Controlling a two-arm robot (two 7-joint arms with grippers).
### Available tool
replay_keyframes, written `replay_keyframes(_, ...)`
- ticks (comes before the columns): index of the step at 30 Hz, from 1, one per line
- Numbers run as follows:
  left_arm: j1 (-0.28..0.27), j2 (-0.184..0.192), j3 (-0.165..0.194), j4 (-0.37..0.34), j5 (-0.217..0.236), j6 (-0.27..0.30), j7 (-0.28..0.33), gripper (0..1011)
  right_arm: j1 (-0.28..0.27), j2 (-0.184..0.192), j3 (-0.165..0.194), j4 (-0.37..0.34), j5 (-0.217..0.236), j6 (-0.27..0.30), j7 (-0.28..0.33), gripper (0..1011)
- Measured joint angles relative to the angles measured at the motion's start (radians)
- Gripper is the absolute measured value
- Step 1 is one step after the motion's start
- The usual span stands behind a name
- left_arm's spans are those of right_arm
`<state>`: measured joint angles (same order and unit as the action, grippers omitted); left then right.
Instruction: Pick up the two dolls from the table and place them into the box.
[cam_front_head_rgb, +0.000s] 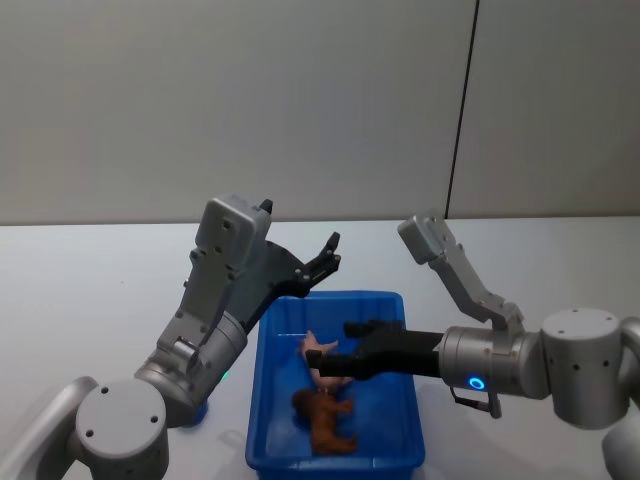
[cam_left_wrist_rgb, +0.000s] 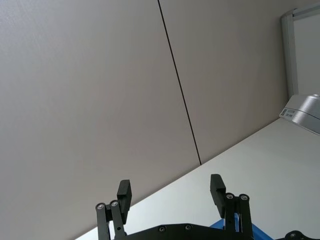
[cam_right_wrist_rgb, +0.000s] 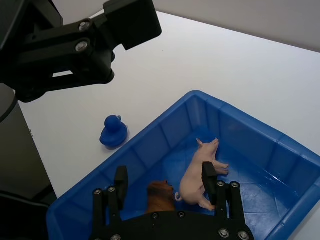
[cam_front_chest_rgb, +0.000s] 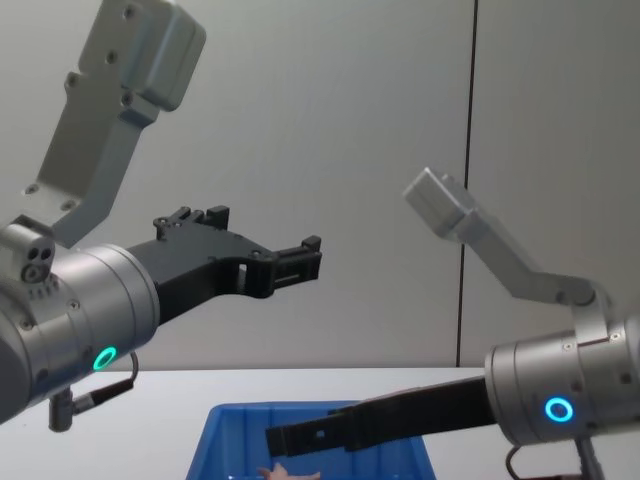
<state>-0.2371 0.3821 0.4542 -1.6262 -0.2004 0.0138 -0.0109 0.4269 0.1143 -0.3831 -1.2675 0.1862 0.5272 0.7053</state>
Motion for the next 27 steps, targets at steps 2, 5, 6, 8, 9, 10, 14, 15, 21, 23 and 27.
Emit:
replay_keyframes(2, 0.0, 0.0, 0.0, 0.0, 0.0, 0.0, 0.0, 1000, 0.001, 0.0, 0.0, 0.001, 0.0, 0.0, -0.001, 909)
replay_keyframes(5, 0.0, 0.0, 0.0, 0.0, 0.0, 0.0, 0.0, 1000, 0.0, 0.004, 0.003, -0.003, 0.004, -0.006, -0.004, 978)
replay_keyframes(6, 0.0, 0.0, 0.0, 0.0, 0.0, 0.0, 0.0, 1001, -0.003, 0.008, 0.007, -0.009, 0.008, -0.013, -0.006, 1001)
replay_keyframes(8, 0.0, 0.0, 0.0, 0.0, 0.0, 0.0, 0.0, 1000, -0.006, 0.013, 0.012, -0.016, 0.013, -0.02, -0.009, 1001)
replay_keyframes(9, 0.0, 0.0, 0.0, 0.0, 0.0, 0.0, 0.0, 1000, -0.008, 0.016, 0.014, -0.02, 0.016, -0.025, -0.011, 1001)
replay_keyframes(10, 0.0, 0.0, 0.0, 0.0, 0.0, 0.0, 0.0, 1000, -0.012, 0.023, 0.02, -0.03, 0.022, -0.034, -0.014, 1001)
replay_keyframes(14, 0.0, 0.0, 0.0, 0.0, 0.0, 0.0, 0.0, 1000, -0.027, 0.044, 0.039, -0.06, 0.041, -0.061, -0.028, 1001)
replay_keyframes(15, 0.0, 0.0, 0.0, 0.0, 0.0, 0.0, 0.0, 1000, -0.03, 0.049, 0.043, -0.065, 0.045, -0.066, -0.032, 1001)
replay_keyframes(21, 0.0, 0.0, 0.0, 0.0, 0.0, 0.0, 0.0, 1000, -0.064, 0.09, 0.08, -0.119, 0.086, -0.11, -0.073, 1001)
replay_keyframes(23, 0.0, 0.0, 0.0, 0.0, 0.0, 0.0, 0.0, 1000, -0.073, 0.1, 0.089, -0.132, 0.099, -0.122, -0.087, 1001)
replay_keyframes(27, 0.0, 0.0, 0.0, 0.0, 0.0, 0.0, 0.0, 1000, -0.103, 0.132, 0.117, -0.17, 0.133, -0.153, -0.128, 1001)
